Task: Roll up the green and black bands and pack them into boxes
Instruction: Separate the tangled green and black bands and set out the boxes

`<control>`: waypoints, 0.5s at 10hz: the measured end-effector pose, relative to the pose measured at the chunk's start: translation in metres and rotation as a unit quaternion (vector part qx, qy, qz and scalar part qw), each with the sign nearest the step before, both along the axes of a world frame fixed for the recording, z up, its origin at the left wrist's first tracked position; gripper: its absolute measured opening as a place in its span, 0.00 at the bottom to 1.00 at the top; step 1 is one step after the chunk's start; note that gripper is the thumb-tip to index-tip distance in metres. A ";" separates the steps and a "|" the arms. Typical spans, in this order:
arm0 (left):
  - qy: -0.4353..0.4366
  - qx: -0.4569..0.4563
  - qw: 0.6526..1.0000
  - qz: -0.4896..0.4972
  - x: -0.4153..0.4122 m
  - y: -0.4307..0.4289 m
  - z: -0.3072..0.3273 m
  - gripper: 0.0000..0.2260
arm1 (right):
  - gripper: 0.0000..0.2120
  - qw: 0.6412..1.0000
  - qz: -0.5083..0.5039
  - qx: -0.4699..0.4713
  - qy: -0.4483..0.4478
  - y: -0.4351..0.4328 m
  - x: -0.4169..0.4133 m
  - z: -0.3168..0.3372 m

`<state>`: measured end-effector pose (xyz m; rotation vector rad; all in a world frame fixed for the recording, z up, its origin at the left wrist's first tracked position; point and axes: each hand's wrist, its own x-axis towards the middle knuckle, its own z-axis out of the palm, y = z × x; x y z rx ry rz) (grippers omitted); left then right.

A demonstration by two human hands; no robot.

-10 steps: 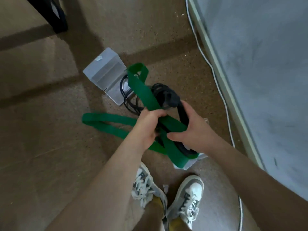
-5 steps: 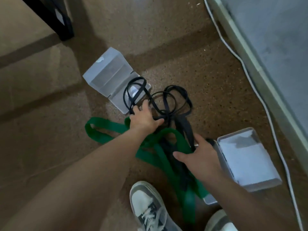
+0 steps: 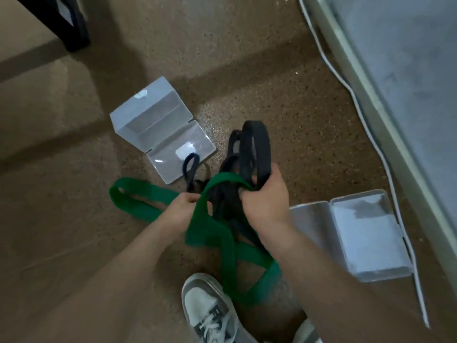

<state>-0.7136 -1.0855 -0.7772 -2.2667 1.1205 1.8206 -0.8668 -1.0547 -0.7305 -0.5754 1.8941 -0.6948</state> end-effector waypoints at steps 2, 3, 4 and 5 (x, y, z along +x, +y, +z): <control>0.024 0.178 0.983 0.039 -0.011 0.080 0.054 0.17 | 0.34 0.938 0.290 0.144 -0.123 0.048 0.001 0.016; -0.075 0.133 0.982 -0.109 0.007 0.044 0.083 0.09 | 0.34 0.919 0.368 0.141 -0.026 0.041 -0.028 0.027; -0.223 0.083 0.900 -0.366 0.021 0.001 0.064 0.10 | 0.34 0.919 0.371 0.091 0.097 0.016 -0.066 0.014; -0.367 -0.104 0.801 -0.461 0.028 -0.044 0.049 0.12 | 0.38 0.864 0.444 0.122 0.203 -0.011 -0.094 -0.014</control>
